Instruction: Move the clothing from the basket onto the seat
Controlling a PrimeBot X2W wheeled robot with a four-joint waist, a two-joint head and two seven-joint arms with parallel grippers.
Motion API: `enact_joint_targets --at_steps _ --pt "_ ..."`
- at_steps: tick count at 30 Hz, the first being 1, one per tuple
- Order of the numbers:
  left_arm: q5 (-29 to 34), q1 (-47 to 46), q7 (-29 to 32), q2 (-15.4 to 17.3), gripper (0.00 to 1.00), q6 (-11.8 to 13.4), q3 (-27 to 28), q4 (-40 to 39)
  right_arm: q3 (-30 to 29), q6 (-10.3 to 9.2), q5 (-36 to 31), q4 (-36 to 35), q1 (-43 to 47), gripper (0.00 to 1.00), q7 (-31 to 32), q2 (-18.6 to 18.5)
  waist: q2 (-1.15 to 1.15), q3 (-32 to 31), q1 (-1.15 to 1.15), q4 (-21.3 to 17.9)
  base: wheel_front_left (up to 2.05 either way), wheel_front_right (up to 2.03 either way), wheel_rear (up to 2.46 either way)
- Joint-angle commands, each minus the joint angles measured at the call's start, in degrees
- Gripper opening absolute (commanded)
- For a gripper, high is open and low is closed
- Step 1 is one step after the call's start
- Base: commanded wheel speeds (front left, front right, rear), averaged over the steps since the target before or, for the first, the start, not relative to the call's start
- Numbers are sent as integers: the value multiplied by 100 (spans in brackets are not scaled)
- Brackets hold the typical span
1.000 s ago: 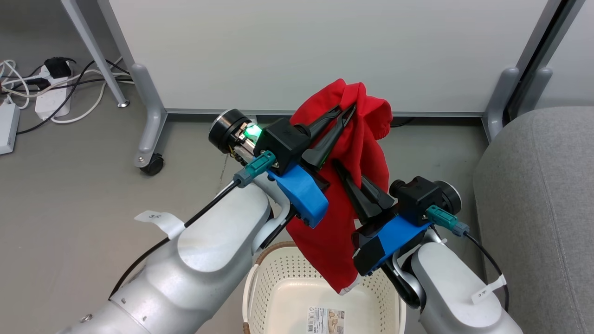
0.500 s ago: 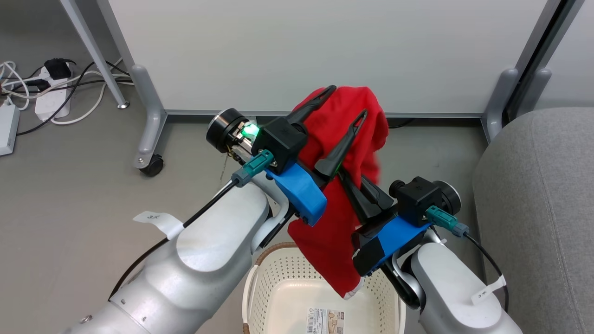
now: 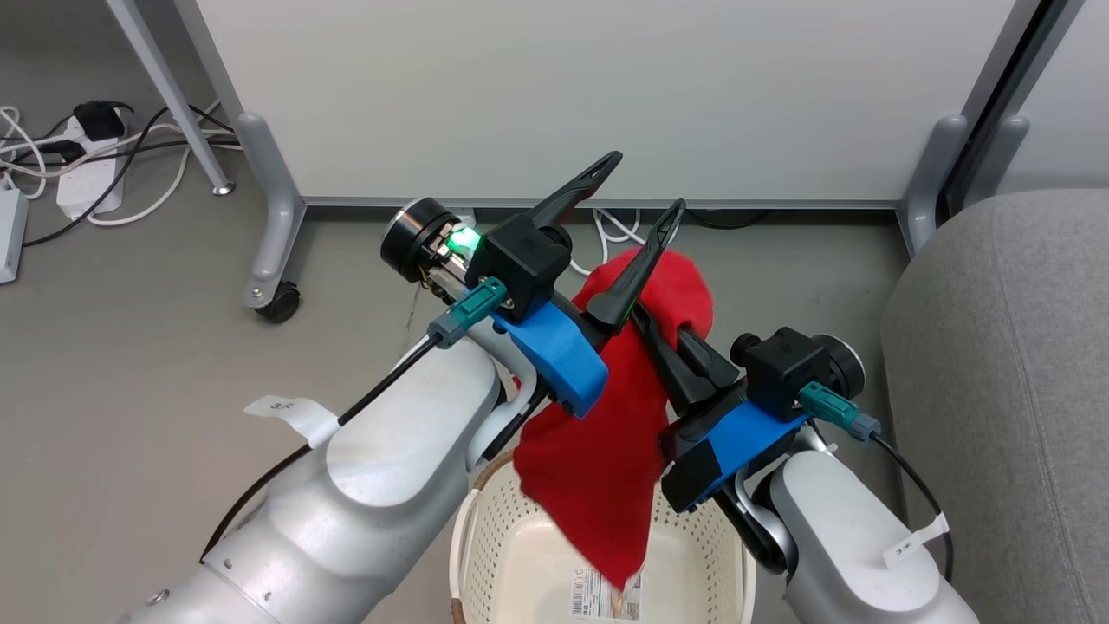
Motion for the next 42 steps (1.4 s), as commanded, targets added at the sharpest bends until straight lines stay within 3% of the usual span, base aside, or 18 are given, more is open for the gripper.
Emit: enact_joint_targets --at_steps 1,18,42 --pt "21 31 -26 7 100 -1 20 -2 -27 3 -1 -44 10 0 0 -6 0 32 0 -20 0 0 0" --pt "130 77 -21 48 100 47 133 -198 -934 3 -457 -364 -196 0 -1 -96 0 692 0 -484 0 0 0" --pt "425 218 -21 79 100 -106 -100 -240 -2164 3 -639 -1477 521 0 -1 -218 0 1170 0 -2313 0 0 0"
